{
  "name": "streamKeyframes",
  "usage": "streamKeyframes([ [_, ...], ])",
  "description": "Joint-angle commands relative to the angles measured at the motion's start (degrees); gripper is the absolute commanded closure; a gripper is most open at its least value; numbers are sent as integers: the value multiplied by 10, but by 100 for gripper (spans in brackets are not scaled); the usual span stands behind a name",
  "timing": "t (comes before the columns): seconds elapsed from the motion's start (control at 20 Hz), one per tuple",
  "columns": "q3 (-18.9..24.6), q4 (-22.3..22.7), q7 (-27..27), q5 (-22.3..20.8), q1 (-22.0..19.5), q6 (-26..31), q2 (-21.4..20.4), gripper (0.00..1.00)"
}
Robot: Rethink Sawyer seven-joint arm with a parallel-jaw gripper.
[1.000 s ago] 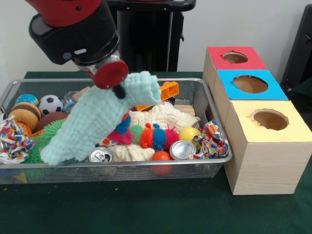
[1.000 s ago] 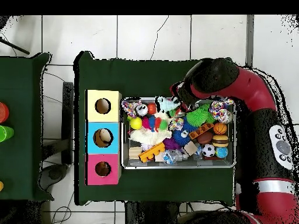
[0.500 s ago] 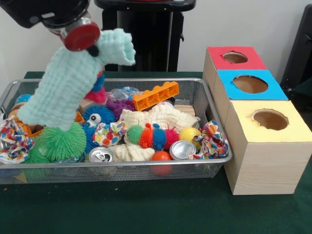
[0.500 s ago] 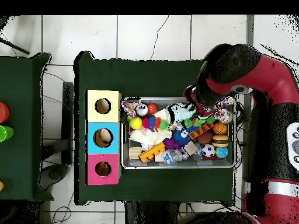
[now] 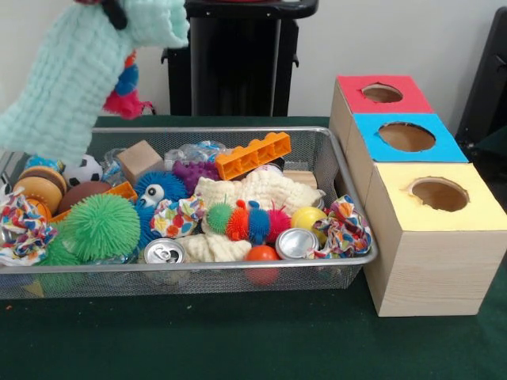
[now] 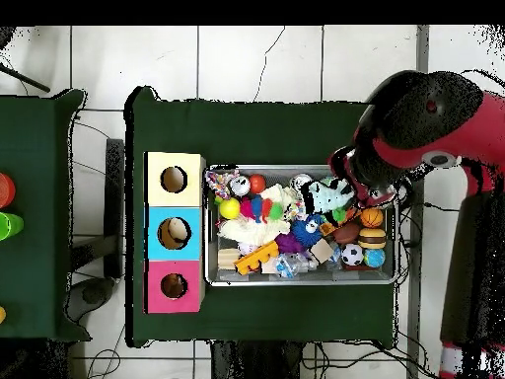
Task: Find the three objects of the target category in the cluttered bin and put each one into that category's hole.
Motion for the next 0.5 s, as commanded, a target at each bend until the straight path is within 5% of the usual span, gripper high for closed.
streamKeyframes([
  [0.05,8,155,-4,-2,-2,-70,-128,100],
  [0.5,22,231,-7,18,-37,-138,-152,100],
])
